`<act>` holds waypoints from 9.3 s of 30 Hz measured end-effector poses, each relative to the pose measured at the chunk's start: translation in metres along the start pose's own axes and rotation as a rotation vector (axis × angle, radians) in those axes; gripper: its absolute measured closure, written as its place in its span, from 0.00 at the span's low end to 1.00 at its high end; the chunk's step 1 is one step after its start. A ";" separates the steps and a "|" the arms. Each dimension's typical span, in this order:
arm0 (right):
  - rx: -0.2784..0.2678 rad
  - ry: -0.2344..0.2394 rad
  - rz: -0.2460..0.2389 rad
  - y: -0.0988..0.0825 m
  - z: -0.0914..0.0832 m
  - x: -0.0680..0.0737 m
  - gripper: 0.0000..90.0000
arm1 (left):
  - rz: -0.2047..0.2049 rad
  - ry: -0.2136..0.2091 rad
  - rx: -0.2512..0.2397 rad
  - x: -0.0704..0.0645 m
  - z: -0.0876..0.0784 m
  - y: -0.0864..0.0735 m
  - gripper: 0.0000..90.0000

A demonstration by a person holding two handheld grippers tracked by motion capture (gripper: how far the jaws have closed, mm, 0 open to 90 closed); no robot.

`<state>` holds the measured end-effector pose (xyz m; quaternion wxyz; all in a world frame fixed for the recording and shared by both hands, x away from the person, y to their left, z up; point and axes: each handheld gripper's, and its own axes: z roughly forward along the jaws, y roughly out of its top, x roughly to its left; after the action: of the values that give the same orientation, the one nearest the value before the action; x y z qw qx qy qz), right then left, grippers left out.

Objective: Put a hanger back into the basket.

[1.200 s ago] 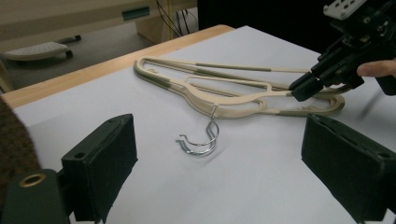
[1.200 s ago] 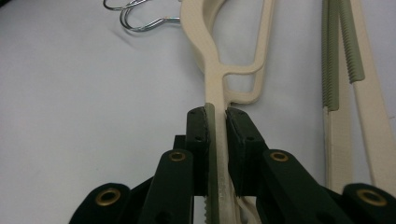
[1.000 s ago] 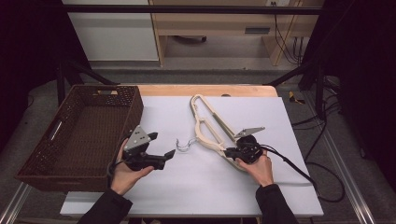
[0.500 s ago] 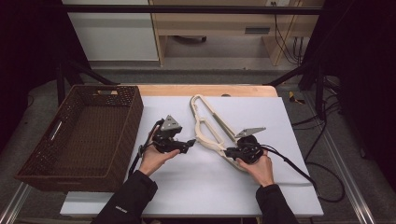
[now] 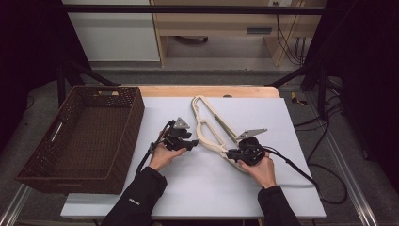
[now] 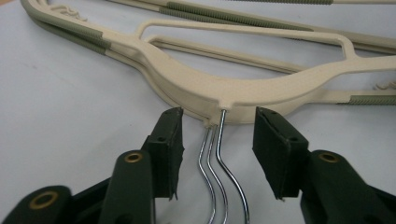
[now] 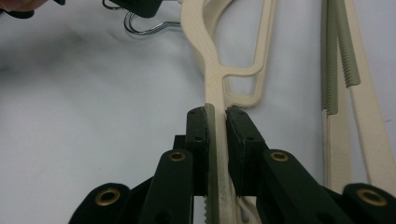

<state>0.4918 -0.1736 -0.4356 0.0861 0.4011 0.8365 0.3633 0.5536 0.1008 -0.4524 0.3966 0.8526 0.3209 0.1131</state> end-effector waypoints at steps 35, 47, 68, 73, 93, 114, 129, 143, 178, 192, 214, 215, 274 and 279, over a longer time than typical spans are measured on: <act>0.019 0.009 -0.033 -0.005 0.001 0.005 0.88 | 0.086 0.059 0.147 -0.015 0.007 0.009 0.95; -0.040 -0.036 -0.088 -0.003 0.002 0.008 0.57 | 0.115 0.078 0.180 -0.030 -0.002 0.017 0.95; -0.027 -0.085 -0.252 0.005 0.045 0.032 0.67 | 0.174 0.103 0.214 -0.054 -0.007 0.023 0.95; -0.016 -0.078 -0.286 0.004 0.046 0.034 0.84 | 0.171 0.110 0.209 -0.056 -0.010 0.024 0.95; -0.075 -0.121 -0.323 0.009 0.012 0.033 0.90 | 0.087 0.053 -0.192 -0.047 -0.113 0.038 0.38; -0.171 -0.192 -0.292 0.017 -0.037 0.020 0.95 | 0.119 0.068 -0.220 -0.041 -0.154 -0.002 0.26; -0.194 0.154 -0.313 0.009 -0.044 0.049 0.95 | 0.215 -0.002 -0.172 -0.051 -0.128 0.009 0.24; -0.161 0.269 -0.337 0.004 -0.038 0.060 0.95 | 0.332 -0.082 -0.057 -0.058 -0.091 0.013 0.49; -0.187 0.275 -0.332 0.009 -0.052 0.053 0.41 | 0.437 -0.172 0.032 -0.073 -0.121 0.001 0.87; -0.365 0.196 -0.325 0.012 -0.069 0.045 0.19 | 0.409 -0.234 0.060 -0.075 -0.120 -0.004 0.89; -0.396 0.084 -0.210 0.000 -0.091 0.029 0.16 | 0.344 -0.242 0.020 -0.091 -0.146 0.002 0.97; -0.402 0.072 -0.194 -0.002 -0.093 0.028 0.15 | 0.328 -0.233 0.006 -0.091 -0.149 0.003 0.97; -0.396 -0.093 -0.062 -0.036 -0.093 0.003 0.06 | -0.067 0.291 -0.192 0.118 -0.301 -0.034 0.97; -0.389 -0.093 -0.065 -0.036 -0.092 0.004 0.06 | -0.109 0.305 -0.191 0.133 -0.311 -0.053 0.97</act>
<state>0.4276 -0.2353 -0.3934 0.2122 0.3661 0.7581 0.4963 0.4922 0.3986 -0.2952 0.4281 0.7653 0.4109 0.2494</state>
